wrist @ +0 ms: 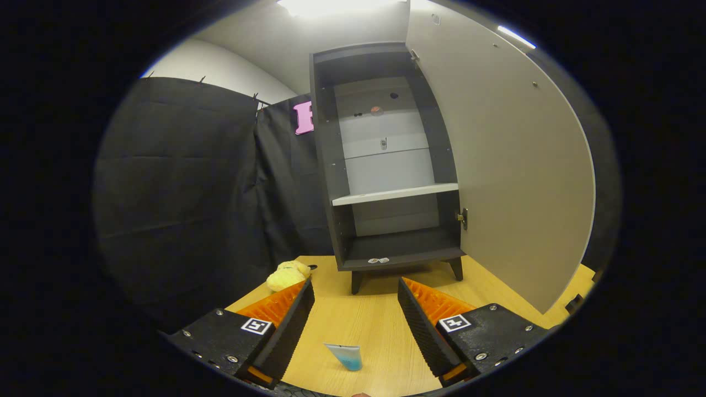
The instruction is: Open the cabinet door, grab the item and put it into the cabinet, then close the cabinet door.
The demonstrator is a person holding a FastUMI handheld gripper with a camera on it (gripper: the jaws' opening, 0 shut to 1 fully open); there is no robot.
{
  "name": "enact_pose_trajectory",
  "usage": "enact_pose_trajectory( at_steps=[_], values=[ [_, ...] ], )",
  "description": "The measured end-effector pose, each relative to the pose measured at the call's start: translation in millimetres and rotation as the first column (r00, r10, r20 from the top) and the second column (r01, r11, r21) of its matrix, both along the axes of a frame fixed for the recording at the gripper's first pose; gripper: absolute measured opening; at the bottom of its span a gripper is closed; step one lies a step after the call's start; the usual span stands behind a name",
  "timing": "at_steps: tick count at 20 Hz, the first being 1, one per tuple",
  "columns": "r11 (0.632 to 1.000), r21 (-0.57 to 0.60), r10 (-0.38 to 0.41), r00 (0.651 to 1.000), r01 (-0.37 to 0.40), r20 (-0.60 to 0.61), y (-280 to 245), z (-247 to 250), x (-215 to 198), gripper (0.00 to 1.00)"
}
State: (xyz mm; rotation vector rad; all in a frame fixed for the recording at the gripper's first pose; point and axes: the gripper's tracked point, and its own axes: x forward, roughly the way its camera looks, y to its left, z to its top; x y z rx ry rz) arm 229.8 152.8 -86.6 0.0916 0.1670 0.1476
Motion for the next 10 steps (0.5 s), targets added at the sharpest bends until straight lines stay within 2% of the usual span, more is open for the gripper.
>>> enact_pose_trajectory(
  at_steps=[10],
  values=[
    [0.997,-0.065,0.015,0.981,-0.028,-0.195,29.0,-113.5,3.2,0.92]
  ],
)
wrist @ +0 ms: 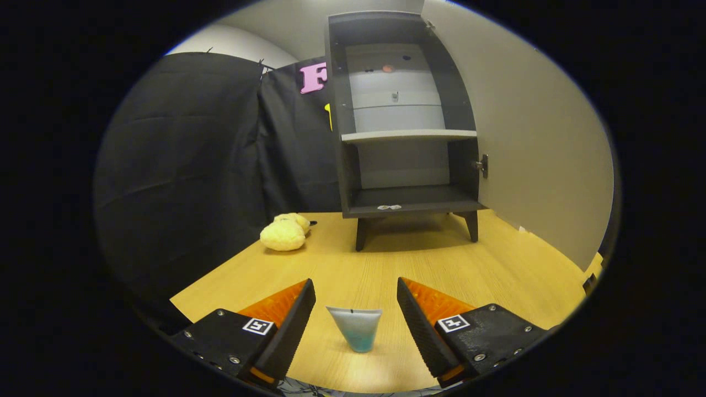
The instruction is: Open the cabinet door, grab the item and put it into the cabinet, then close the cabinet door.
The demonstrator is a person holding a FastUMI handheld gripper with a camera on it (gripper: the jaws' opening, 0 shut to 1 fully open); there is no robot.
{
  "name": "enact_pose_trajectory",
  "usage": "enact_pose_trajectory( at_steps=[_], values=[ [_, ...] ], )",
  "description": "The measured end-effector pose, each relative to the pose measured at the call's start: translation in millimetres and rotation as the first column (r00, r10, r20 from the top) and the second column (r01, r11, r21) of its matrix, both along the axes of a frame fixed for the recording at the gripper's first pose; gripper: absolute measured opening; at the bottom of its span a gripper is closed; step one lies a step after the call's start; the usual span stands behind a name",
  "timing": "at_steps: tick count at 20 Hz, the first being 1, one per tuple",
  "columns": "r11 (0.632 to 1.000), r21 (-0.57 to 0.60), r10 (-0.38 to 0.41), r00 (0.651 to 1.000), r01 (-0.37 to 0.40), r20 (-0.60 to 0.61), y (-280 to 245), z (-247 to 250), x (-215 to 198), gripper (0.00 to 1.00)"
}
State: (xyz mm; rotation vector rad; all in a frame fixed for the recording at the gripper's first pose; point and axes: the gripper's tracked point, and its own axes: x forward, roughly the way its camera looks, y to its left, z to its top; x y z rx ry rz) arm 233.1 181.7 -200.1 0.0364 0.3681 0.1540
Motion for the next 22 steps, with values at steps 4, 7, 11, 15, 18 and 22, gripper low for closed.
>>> enact_pose_trajectory(
  at_steps=[4,7,11,15,18,22],
  values=[
    [1.000,-0.023,-0.012,0.997,0.010,-0.078,-2.6,-36.6,-4.0,0.88],
    [0.999,-0.033,-0.017,0.989,0.013,-0.147,-4.7,-62.7,-8.3,0.84],
    [1.000,-0.019,0.019,0.981,-0.023,-0.192,-2.3,-68.8,-13.9,0.49],
    [0.998,-0.031,0.049,0.984,-0.055,-0.171,-5.9,-40.7,-7.8,0.49],
    [0.998,-0.030,0.048,0.988,-0.053,-0.143,-12.2,-10.6,3.1,0.49],
    [0.997,-0.041,0.055,0.995,-0.059,-0.086,-21.4,38.1,24.5,0.49]
  ],
)
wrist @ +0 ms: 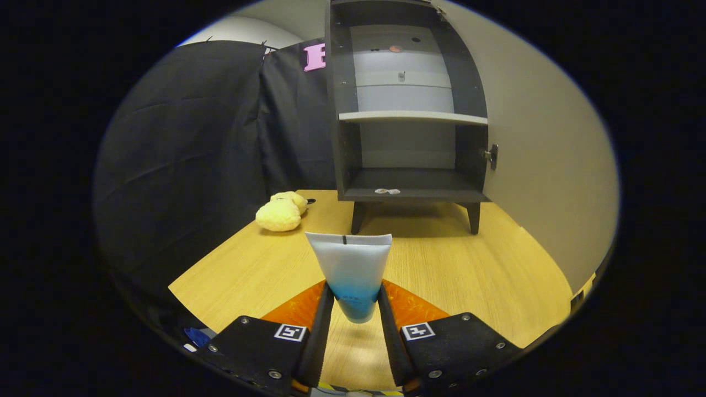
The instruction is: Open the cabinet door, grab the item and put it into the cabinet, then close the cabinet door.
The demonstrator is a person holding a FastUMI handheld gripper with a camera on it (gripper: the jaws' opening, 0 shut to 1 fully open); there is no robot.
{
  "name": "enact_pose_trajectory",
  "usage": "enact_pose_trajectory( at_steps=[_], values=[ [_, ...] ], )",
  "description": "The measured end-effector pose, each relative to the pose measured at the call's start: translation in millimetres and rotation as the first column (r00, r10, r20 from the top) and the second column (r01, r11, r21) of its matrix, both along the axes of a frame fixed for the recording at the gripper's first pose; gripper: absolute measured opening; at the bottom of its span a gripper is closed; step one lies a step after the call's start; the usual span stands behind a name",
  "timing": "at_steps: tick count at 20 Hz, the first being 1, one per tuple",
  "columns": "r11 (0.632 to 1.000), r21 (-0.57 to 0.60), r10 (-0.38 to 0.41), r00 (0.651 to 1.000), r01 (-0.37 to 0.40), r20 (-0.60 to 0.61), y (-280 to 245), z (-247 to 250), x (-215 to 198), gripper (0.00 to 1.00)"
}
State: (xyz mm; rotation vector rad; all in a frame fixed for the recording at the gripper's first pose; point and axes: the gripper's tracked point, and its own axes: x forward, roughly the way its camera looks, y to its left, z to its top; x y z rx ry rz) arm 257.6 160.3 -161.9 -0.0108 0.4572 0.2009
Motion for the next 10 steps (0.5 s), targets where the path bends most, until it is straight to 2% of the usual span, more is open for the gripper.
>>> enact_pose_trajectory(
  at_steps=[10],
  values=[
    [0.999,0.031,-0.012,0.997,0.010,0.072,-10.1,88.0,61.8,0.49]
  ],
)
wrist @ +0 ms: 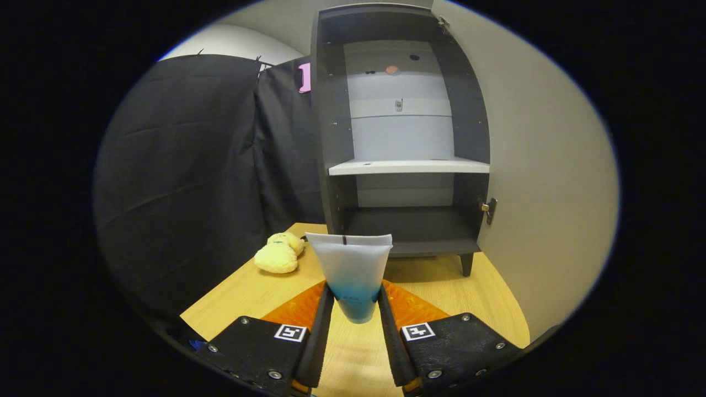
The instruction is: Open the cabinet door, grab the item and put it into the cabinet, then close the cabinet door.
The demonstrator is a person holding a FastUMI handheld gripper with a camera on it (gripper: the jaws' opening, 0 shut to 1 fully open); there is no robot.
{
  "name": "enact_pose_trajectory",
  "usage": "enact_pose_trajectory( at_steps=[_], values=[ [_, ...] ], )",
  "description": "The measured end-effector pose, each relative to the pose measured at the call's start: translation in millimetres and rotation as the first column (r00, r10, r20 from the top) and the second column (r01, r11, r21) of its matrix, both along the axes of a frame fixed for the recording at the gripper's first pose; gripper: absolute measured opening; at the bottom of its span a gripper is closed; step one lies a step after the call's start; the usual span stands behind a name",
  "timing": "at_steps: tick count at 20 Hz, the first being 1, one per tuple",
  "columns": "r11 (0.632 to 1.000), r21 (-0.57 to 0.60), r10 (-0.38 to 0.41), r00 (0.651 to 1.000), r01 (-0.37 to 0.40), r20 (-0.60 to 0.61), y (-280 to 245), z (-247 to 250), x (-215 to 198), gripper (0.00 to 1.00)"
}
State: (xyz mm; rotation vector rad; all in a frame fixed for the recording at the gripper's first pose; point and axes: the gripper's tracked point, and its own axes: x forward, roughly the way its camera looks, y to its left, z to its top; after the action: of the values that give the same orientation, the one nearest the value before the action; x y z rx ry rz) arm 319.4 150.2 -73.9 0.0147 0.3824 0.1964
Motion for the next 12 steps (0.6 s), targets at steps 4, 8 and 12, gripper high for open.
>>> enact_pose_trajectory(
  at_steps=[4,8,12],
  values=[
    [1.000,0.012,-0.010,1.000,0.010,0.024,-5.7,34.8,31.9,0.49],
    [1.000,0.009,-0.014,0.998,0.014,0.057,-9.3,66.3,64.4,0.49],
    [1.000,0.004,-0.008,0.997,0.008,0.072,-9.7,91.3,96.0,0.49]
  ],
)
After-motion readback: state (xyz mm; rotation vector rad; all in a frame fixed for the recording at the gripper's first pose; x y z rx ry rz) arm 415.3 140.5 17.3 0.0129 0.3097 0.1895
